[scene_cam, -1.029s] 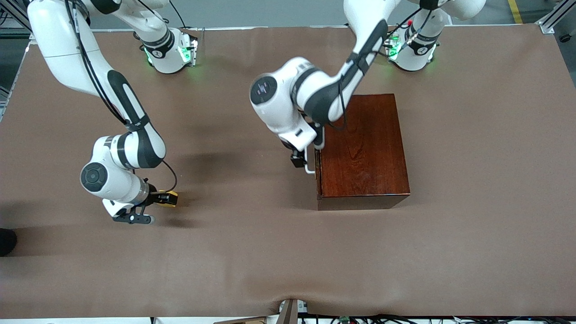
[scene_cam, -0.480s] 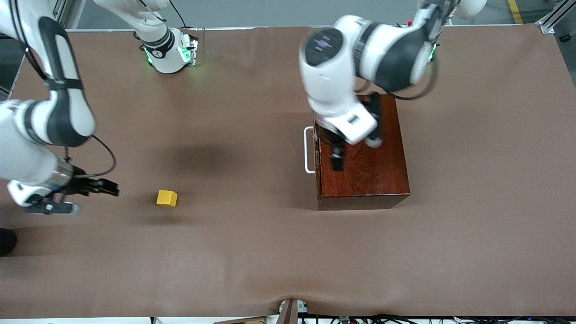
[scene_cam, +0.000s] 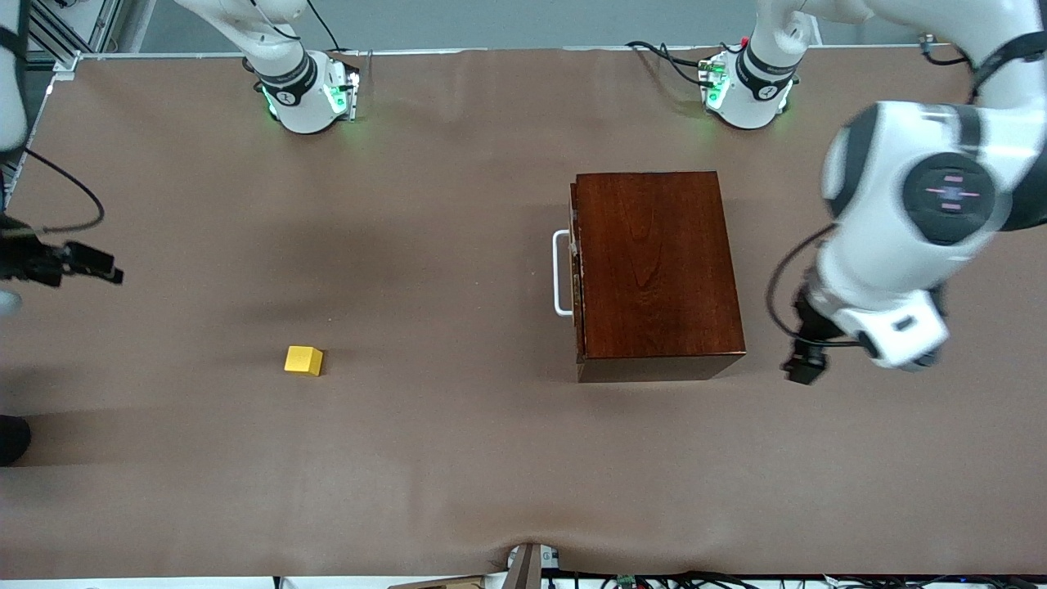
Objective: Open drawer, take yellow block, close drawer
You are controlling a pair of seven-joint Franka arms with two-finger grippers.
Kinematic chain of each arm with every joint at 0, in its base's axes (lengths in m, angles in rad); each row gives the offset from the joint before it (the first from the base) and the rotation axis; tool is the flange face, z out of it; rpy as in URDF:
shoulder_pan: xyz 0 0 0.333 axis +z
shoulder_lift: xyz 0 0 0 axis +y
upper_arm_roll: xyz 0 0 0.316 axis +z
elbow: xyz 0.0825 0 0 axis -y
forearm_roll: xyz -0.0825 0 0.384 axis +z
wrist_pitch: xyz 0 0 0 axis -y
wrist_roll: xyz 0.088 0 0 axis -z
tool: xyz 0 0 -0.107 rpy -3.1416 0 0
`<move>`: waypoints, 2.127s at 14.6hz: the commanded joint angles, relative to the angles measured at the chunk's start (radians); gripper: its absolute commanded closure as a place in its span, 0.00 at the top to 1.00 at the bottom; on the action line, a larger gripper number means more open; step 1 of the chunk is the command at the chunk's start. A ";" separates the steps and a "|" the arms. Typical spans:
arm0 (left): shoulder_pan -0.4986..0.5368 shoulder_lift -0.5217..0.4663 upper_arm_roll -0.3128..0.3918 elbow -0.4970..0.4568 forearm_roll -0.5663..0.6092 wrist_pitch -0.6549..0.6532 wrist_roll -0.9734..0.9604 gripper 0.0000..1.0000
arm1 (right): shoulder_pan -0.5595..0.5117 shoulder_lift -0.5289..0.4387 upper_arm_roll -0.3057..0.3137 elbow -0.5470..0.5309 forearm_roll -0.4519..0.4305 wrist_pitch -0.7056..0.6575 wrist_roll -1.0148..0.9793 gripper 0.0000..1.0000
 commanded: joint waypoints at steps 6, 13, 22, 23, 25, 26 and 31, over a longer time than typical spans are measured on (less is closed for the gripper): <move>0.189 -0.269 -0.018 -0.238 -0.075 0.003 0.612 1.00 | 0.075 -0.136 0.031 0.037 -0.032 -0.151 0.149 1.00; 0.389 -0.403 -0.186 -0.303 -0.087 -0.055 1.056 1.00 | 0.101 -0.151 0.028 0.017 -0.033 -0.113 0.147 1.00; 0.368 -0.449 -0.306 -0.298 -0.065 -0.184 1.389 1.00 | 0.103 -0.148 0.028 0.018 -0.032 -0.110 0.147 1.00; 0.368 -0.448 -0.313 -0.297 -0.062 -0.184 1.385 1.00 | 0.107 -0.148 0.028 0.018 -0.032 -0.110 0.147 1.00; 0.368 -0.446 -0.313 -0.292 -0.053 -0.184 1.391 1.00 | 0.111 -0.148 0.028 0.020 -0.032 -0.110 0.147 1.00; 0.368 -0.443 -0.313 -0.290 -0.050 -0.184 1.392 1.00 | 0.109 -0.148 0.028 0.020 -0.032 -0.111 0.147 1.00; 0.367 -0.440 -0.311 -0.281 -0.047 -0.186 1.392 1.00 | 0.111 -0.150 0.028 0.020 -0.032 -0.111 0.147 1.00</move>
